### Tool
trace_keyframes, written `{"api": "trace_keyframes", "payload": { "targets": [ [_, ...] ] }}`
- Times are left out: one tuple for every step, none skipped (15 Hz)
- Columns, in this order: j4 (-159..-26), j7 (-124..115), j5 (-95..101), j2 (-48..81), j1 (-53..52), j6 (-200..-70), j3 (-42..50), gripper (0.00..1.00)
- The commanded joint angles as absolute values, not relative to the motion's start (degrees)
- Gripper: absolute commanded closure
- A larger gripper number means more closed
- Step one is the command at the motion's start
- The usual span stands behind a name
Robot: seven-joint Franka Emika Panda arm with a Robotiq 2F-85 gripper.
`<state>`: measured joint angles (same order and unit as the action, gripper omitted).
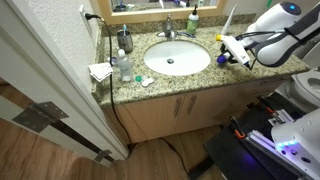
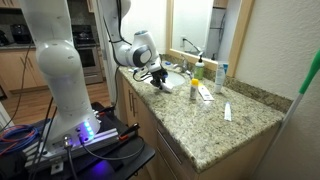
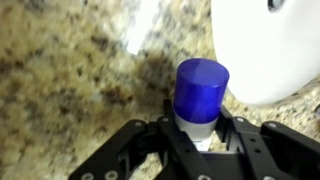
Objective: Lift up the blue and white object
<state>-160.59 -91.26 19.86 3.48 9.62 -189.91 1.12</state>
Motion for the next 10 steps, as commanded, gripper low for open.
{"api": "trace_keyframes", "payload": {
  "targets": [
    [-160.27,-106.46,35.71,8.97,21.8,-200.38,-10.26,0.84],
    [-160.24,-110.18,40.87,10.3,24.87,-203.52,-12.09,0.84],
    [-158.17,-117.16,45.92,8.71,29.67,-200.75,-18.99,0.84],
    [-154.63,-121.91,51.15,10.62,33.39,-199.26,-22.78,0.84],
    [-152.04,-126.87,56.29,12.63,37.68,-198.92,-26.96,0.84],
    [-149.38,-132.26,61.45,14.39,41.97,-198.51,-31.42,0.84],
    [-146.81,-136.65,66.23,16.19,45.89,-198.26,-35.74,0.84],
    [-144.79,-139.84,71.05,18.59,49.85,-198.13,-39.82,0.84],
    [-147.38,-140.51,75.88,14.94,53.83,-198.05,-41.18,0.84],
    [-149.08,-140.59,80.87,11.85,56.04,-197.85,-41.96,0.84]
  ]
}}
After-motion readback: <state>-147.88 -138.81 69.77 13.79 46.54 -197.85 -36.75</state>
